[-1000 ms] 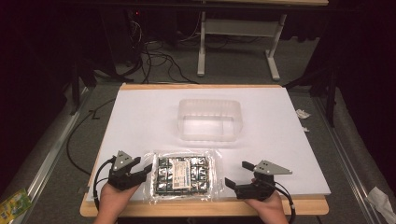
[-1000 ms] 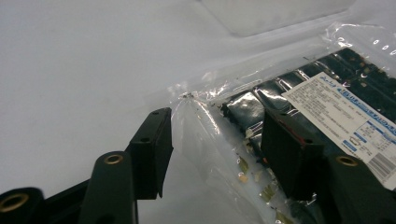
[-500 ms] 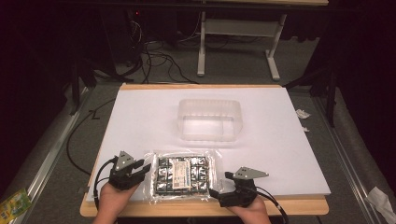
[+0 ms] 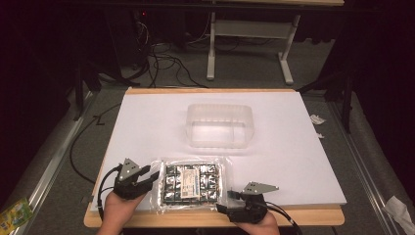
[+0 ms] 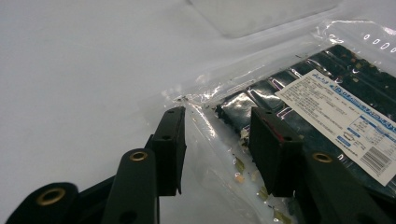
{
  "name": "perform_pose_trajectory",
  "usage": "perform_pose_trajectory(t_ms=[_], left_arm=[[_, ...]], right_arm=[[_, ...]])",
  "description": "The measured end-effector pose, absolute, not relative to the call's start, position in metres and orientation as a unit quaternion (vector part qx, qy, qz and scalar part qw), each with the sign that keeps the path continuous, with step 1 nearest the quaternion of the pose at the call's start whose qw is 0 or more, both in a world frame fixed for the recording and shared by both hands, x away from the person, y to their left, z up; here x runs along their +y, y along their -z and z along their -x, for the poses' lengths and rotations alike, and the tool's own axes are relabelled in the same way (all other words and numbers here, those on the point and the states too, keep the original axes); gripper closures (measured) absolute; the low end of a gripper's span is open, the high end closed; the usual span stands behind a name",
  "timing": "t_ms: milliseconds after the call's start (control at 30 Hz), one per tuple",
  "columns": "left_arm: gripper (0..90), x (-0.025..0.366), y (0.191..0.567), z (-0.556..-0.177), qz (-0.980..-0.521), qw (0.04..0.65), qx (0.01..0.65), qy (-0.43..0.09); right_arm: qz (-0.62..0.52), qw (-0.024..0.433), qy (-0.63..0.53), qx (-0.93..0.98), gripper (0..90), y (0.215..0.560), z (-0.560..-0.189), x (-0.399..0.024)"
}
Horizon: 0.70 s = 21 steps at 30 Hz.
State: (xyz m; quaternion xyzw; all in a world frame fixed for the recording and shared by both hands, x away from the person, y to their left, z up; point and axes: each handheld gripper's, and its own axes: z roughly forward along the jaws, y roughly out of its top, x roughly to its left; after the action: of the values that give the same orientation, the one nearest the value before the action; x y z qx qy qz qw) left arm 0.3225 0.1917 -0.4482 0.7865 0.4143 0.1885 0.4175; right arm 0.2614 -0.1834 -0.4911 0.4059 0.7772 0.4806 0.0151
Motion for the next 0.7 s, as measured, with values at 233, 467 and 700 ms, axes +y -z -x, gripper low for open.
perform_pose_trajectory(t_ms=[233, 467, 700], left_arm=[[55.4, 0.193, 0.447, -0.322, -0.783, 0.423, 0.415, -0.189], [55.1, 0.193, 0.447, -0.322, -0.783, 0.423, 0.413, -0.190], [54.8, 0.192, 0.446, -0.321, -0.781, 0.428, 0.410, -0.196]], right_arm=[[-0.398, 0.014, -0.484, 0.779, 60.6, 0.491, -0.255, -0.187], [-0.403, 0.019, -0.489, 0.773, 75.2, 0.486, -0.255, -0.193], [-0.406, 0.041, -0.504, 0.762, 83.0, 0.475, -0.253, -0.205]])
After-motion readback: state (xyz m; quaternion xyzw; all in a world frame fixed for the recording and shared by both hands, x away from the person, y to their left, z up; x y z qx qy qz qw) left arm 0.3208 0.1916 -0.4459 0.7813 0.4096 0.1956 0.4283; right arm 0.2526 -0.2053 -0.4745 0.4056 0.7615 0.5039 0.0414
